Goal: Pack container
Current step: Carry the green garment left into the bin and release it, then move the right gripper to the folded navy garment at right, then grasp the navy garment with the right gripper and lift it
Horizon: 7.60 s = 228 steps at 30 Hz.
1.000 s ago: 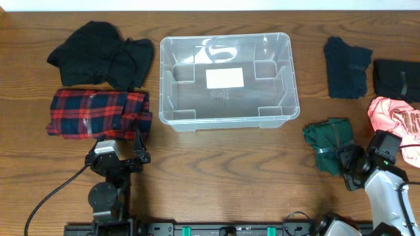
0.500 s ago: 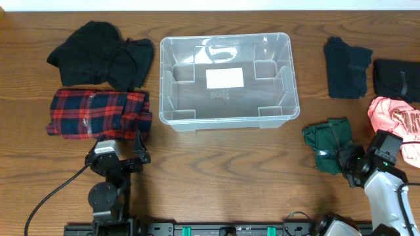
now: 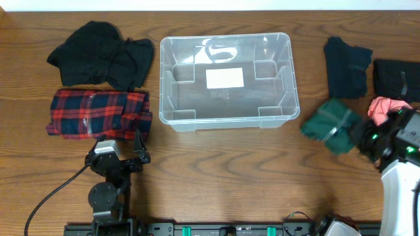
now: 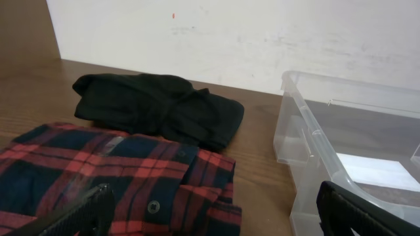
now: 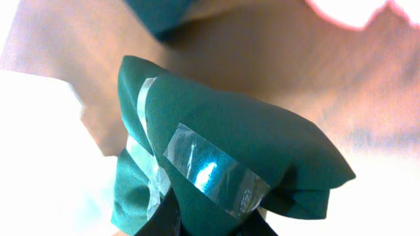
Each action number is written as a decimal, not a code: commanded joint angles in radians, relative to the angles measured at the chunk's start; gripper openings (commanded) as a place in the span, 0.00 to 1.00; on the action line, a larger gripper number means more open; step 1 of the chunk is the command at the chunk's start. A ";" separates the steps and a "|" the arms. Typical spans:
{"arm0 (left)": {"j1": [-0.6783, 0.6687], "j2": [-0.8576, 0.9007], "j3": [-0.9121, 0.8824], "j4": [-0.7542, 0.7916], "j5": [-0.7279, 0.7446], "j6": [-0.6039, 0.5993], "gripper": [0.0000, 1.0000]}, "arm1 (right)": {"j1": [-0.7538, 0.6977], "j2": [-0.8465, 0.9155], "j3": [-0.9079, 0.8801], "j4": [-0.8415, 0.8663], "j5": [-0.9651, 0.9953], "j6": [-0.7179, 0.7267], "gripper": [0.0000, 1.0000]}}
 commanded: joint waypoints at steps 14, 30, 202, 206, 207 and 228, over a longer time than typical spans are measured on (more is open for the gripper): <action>0.005 -0.005 -0.017 -0.034 -0.009 0.006 0.98 | 0.549 0.063 0.520 0.135 0.108 -0.071 0.01; 0.005 -0.005 -0.017 -0.034 -0.009 0.006 0.98 | 1.009 0.539 0.538 0.654 0.290 0.112 0.01; 0.005 -0.005 -0.017 -0.034 -0.009 0.006 0.98 | 0.001 1.107 0.981 -0.162 -0.120 -0.786 0.99; 0.005 -0.005 -0.017 -0.034 -0.009 0.006 0.98 | -0.006 1.107 0.981 -0.162 -0.124 -0.713 0.99; 0.005 -0.005 -0.017 -0.034 -0.009 0.006 0.98 | -0.005 1.107 0.981 -0.167 -0.139 -0.707 0.99; 0.005 -0.005 -0.017 -0.034 -0.009 0.006 0.98 | 0.066 1.106 0.982 -0.225 -0.192 -0.663 0.99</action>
